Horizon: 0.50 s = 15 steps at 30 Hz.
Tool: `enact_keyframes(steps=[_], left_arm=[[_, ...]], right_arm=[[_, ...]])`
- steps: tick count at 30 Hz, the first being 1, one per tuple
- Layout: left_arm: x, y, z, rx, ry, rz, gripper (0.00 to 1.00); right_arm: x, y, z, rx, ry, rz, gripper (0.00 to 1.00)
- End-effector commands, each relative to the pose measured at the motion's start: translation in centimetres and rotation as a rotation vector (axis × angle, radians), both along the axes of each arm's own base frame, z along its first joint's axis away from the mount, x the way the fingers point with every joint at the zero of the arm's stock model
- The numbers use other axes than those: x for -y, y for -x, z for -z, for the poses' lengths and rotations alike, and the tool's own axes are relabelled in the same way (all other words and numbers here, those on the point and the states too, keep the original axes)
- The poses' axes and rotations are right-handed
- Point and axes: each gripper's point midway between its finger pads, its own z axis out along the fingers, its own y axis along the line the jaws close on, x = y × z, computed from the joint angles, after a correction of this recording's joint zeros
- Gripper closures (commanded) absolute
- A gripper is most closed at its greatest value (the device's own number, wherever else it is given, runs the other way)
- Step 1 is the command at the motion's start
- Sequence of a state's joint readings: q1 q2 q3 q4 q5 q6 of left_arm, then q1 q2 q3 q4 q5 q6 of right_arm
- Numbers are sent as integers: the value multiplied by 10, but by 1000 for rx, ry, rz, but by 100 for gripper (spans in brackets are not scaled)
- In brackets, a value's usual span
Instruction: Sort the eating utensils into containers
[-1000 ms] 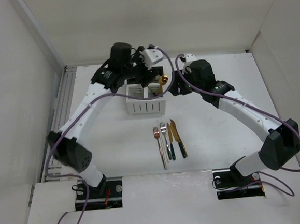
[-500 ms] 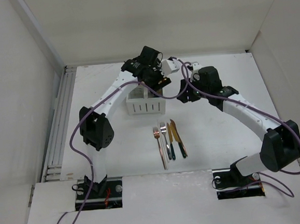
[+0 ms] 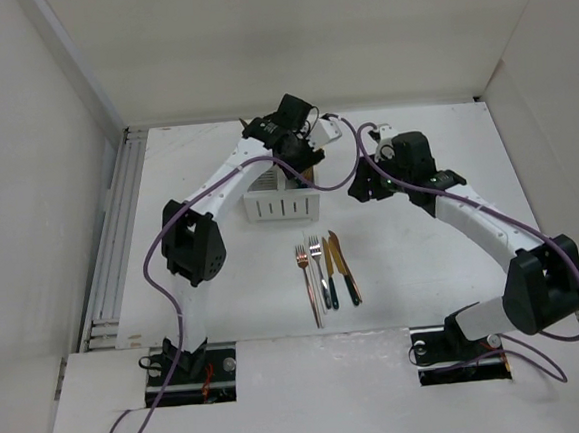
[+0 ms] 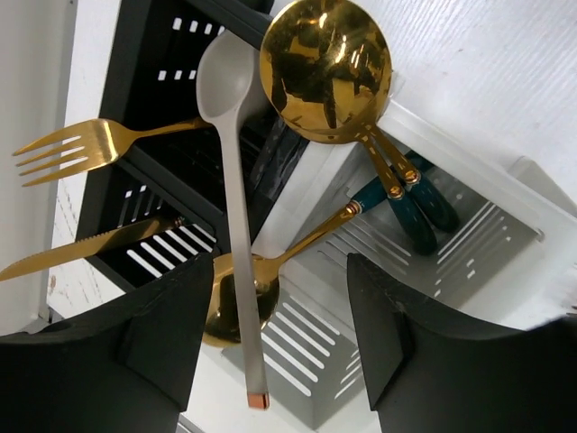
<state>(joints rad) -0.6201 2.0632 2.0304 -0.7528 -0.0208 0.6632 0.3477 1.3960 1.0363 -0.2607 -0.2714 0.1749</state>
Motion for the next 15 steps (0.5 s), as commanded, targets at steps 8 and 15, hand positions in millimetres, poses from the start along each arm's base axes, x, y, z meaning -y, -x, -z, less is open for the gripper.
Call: enact_keyframes(steps=[8, 15], left_arm=[[-6, -13, -5, 42, -19, -38, 46], [-9, -14, -16, 54, 22, -68, 59]], right_arm=[[-4, 1, -15, 73, -35, -35, 39], [-4, 0, -17, 81, -38, -35, 39]])
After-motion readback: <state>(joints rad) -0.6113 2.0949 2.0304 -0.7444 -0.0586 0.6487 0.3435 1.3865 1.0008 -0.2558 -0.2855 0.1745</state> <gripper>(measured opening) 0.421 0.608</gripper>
